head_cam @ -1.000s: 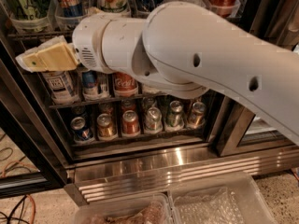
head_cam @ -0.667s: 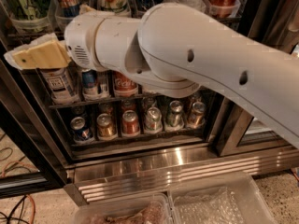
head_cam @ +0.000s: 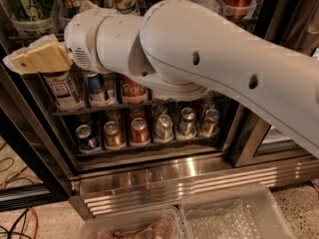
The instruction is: Pick redbull can from top shelf of fridge
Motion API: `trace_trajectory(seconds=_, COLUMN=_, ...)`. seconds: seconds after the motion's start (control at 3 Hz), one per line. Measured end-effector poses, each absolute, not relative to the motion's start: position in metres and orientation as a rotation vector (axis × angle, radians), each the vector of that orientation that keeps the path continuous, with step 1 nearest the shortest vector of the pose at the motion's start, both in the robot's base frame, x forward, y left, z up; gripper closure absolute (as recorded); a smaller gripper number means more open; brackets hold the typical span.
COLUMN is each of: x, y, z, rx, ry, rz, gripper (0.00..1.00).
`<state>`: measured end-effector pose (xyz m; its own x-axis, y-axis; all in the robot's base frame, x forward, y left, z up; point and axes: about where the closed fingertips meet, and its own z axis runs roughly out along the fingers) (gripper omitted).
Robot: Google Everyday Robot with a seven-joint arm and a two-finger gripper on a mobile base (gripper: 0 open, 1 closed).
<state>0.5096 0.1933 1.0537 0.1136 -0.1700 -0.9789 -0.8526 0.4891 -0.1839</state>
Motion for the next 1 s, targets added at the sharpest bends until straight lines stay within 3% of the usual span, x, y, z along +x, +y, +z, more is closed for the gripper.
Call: trace_trajectory(seconds=1.0, x=0.5162, y=0.1794, z=1.0458, rx=-0.929, ry=1.458, rz=0.526, gripper=0.00)
